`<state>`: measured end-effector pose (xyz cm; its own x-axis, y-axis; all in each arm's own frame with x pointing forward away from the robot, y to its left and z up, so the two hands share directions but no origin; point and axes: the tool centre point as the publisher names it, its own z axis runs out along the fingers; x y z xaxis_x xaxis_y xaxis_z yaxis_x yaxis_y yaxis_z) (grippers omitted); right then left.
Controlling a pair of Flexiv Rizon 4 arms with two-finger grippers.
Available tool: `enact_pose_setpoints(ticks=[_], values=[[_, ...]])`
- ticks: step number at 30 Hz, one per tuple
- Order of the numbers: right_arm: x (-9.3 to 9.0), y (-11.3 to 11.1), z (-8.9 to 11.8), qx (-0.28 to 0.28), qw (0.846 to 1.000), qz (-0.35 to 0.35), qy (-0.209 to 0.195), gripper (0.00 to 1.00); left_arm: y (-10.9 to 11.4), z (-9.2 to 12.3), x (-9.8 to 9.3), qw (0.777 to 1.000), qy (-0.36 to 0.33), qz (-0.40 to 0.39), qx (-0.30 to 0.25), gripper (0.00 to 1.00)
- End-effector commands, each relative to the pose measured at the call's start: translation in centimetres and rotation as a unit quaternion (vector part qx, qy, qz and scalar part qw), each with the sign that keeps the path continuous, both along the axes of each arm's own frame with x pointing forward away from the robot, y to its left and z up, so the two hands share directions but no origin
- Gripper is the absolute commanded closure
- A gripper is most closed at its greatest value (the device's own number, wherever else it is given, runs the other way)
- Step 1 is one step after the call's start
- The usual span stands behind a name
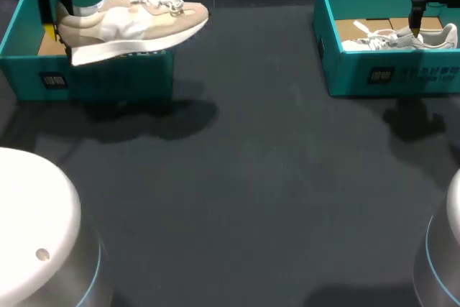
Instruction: Take the shoe out of the shoebox, open the shoe tongue, remove and reinsert the insole, then place the shoe into the shoebox
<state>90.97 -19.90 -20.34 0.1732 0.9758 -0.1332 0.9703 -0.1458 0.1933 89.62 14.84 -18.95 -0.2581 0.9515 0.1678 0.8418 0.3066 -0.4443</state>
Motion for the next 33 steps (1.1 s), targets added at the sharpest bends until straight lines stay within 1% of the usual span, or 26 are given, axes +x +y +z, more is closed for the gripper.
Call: enact_pose_setpoints(ticks=[1, 5, 9, 17, 25, 33], values=[[0.0, 0.0, 0.0, 0.0, 1.0, 0.0, 0.0, 0.0, -1.6, 2.0, -5.9, 0.909, -0.398, -0.068, 0.102, 1.0], [0.0, 0.0, 0.0, 0.0, 1.0, 0.0, 0.0, 0.0, -1.7, 2.5, -7.4, 0.906, -0.405, -0.075, 0.103, 1.0], [0.0, 0.0, 0.0, 0.0, 1.0, 0.0, 0.0, 0.0, -2.2, 2.4, -8.7, 0.904, -0.407, -0.085, 0.099, 1.0], [0.0, 0.0, 0.0, 0.0, 1.0, 0.0, 0.0, 0.0, -4.4, 1.4, -10.6, 0.907, -0.397, -0.113, 0.087, 1.0], [0.0, 0.0, 0.0, 0.0, 1.0, 0.0, 0.0, 0.0, -7.4, -0.7, -11.0, 0.922, -0.355, -0.139, 0.067, 1.0], [0.0, 0.0, 0.0, 0.0, 1.0, 0.0, 0.0, 0.0, -9.4, -2.9, -11.4, 0.937, -0.312, -0.15, 0.049, 1.0]])
